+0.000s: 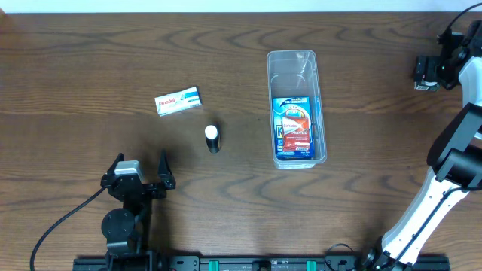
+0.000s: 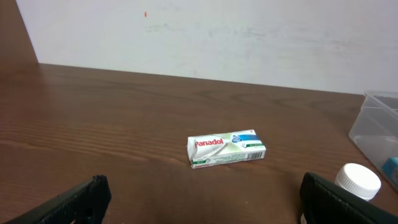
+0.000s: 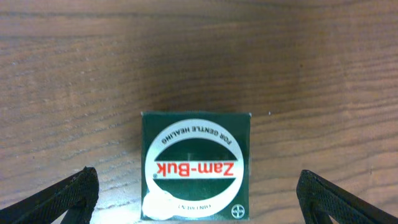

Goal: Pack container

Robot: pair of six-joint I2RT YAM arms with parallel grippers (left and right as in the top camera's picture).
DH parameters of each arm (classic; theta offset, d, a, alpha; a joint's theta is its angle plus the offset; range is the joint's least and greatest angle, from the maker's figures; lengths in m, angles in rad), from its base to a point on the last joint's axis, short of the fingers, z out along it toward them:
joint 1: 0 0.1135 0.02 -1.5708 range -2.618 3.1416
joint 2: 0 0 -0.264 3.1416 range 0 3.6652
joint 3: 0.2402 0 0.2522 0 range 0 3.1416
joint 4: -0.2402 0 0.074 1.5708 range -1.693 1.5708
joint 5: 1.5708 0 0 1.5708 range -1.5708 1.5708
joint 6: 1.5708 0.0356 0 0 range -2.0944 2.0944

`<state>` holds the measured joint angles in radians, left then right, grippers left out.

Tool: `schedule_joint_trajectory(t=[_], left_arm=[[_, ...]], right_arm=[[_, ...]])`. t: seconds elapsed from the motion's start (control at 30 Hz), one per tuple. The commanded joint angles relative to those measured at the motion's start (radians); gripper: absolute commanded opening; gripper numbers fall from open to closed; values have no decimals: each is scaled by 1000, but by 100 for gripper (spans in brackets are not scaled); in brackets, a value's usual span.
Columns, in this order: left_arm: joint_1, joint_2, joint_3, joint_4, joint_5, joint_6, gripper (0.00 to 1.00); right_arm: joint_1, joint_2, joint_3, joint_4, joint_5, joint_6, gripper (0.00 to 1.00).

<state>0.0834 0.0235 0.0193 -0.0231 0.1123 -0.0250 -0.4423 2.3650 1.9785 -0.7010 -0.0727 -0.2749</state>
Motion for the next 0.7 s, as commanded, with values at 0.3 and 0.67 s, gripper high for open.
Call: schedule_joint_trajectory(t=[0.3,0.67], left_arm=[[2,0,-15,-36,8,10,98],[2,0,-15,-36,8,10,98]], right_arm=[[-3,67,18,17,-22,-48,99],[-3,76,18,26,-23,-48,99]])
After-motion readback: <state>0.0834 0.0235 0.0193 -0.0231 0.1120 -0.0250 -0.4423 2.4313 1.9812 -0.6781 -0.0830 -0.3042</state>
